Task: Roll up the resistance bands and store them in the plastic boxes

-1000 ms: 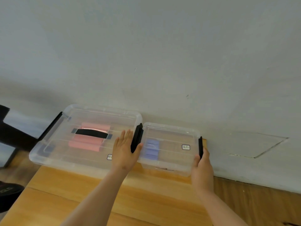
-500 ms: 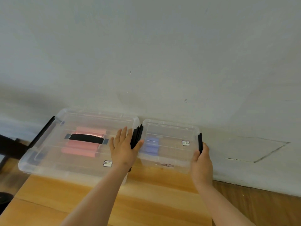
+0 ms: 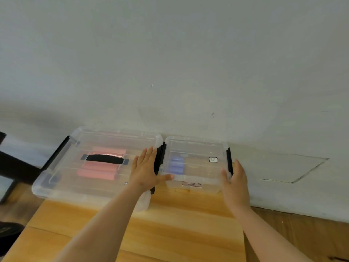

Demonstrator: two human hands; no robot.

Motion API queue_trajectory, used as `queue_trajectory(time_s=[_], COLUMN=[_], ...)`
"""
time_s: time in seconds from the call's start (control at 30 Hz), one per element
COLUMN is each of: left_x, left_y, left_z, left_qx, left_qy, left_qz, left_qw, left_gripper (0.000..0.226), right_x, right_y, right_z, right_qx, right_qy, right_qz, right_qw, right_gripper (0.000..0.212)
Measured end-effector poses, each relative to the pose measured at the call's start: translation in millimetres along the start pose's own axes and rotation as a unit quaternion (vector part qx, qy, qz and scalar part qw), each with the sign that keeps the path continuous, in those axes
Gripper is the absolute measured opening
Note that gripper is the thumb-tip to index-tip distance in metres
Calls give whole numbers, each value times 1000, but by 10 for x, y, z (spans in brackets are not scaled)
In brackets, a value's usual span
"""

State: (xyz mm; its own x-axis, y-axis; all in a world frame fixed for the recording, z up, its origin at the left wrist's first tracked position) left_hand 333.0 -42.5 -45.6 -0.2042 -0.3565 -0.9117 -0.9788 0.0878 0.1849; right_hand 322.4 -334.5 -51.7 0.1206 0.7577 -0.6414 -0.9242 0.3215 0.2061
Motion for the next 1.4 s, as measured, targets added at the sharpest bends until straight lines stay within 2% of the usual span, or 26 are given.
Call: queue_trajectory(time_s=[0.1,0.2,0.4,0.5,0.6,0.73,0.93,1.1,1.2,1.4], left_x=[-10,-55,-10,-44,-9,120,121,108,5,-457], left_y=[23,29,162,323,534,613,570,607,636,744], left_z=[-35,-80,-79,7,186,253,259,212,110,-158], left_qx=[-8,-33,-41,-78,-115,-72,-40,-22,24,103], left_qy=[-51,-59,-30,-25,-55,-50,-44,-70,-129,-150], left_qz=[7,-21,-41,-64,-29,23,52,68,52,31], left_qw=[999,997,998,995,991,996,997,995,990,983], left_gripper=[110,100,100,98,102,88,90,95,94,92], right_x=[67,161,187,228,300,449,706,679,671,514], right_y=[178,258,347,459,633,787,852,867,947,1130], right_z=[115,64,65,130,290,421,461,507,621,1059], right_qx=[-83,-91,-122,-152,-205,-214,-196,-201,-213,-237], right_qy=[109,222,291,317,314,326,335,332,336,349], right_qz=[41,55,48,53,54,91,132,120,117,95], right_qw=[990,969,948,935,925,916,912,914,910,902], right_gripper=[81,82,79,78,81,75,78,78,78,78])
Point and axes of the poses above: each hand's wrist, its own y-axis away from the middle knuckle, its own x-axis out of the palm, z = x × y, the point moved 9 cm from there along -y, towards the middle knuckle, and after that the axes turned 9 degrees about x, right-handed, at the moved point
